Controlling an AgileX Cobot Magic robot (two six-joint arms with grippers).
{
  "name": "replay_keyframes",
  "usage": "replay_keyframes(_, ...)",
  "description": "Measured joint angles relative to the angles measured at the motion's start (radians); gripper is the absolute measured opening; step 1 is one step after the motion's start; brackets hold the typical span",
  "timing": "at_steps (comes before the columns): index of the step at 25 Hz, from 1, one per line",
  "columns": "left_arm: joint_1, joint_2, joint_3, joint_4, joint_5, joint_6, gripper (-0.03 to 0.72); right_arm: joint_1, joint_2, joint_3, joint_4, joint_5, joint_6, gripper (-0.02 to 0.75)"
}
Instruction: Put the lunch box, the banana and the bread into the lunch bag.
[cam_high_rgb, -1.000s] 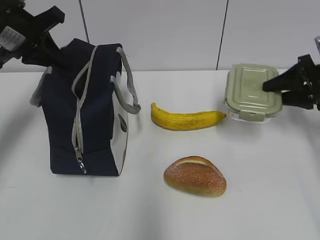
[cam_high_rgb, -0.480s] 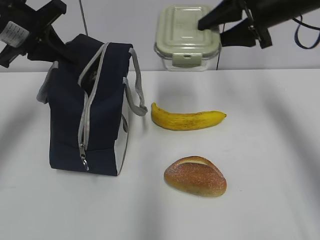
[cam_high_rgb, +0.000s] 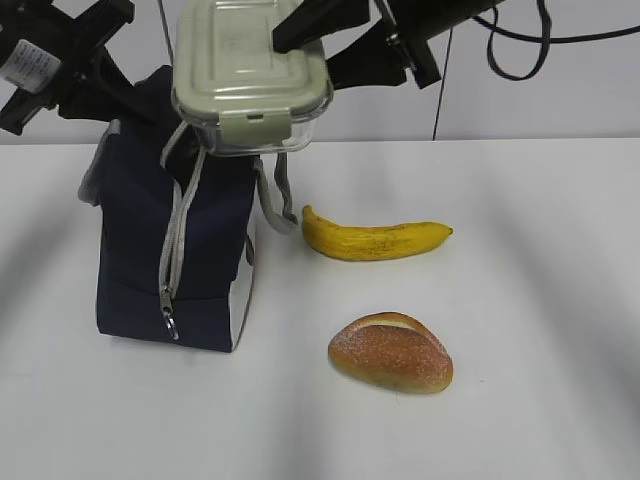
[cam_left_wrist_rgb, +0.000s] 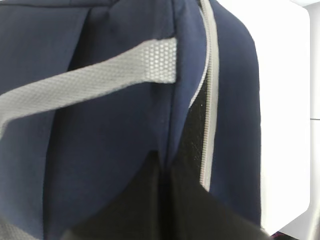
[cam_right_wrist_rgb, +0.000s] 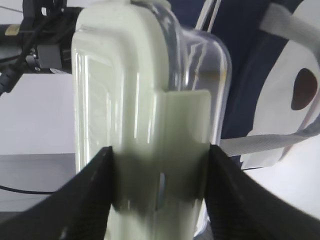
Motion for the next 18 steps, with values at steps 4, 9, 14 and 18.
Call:
replay_keyframes(4,0.0,0.0,0.0,0.0,0.004,0.0,-0.003,0.039,0.051,-0.001,0.004,0.002,0.002,0.382)
replay_keyframes(9,0.0,0.0,0.0,-0.001,0.01,0.0,-0.003,0.059,0.11,-0.001,-0.025,-0.016,0.01,0.382)
replay_keyframes(14,0.0,0.0,0.0,-0.003,0.021,0.0,-0.003,0.059,0.135,-0.001,-0.123,-0.076,0.047,0.382)
replay_keyframes(18,-0.001,0.0,0.0,-0.005,0.026,0.0,-0.003,0.068,0.135,-0.001,-0.174,-0.146,0.072,0.383)
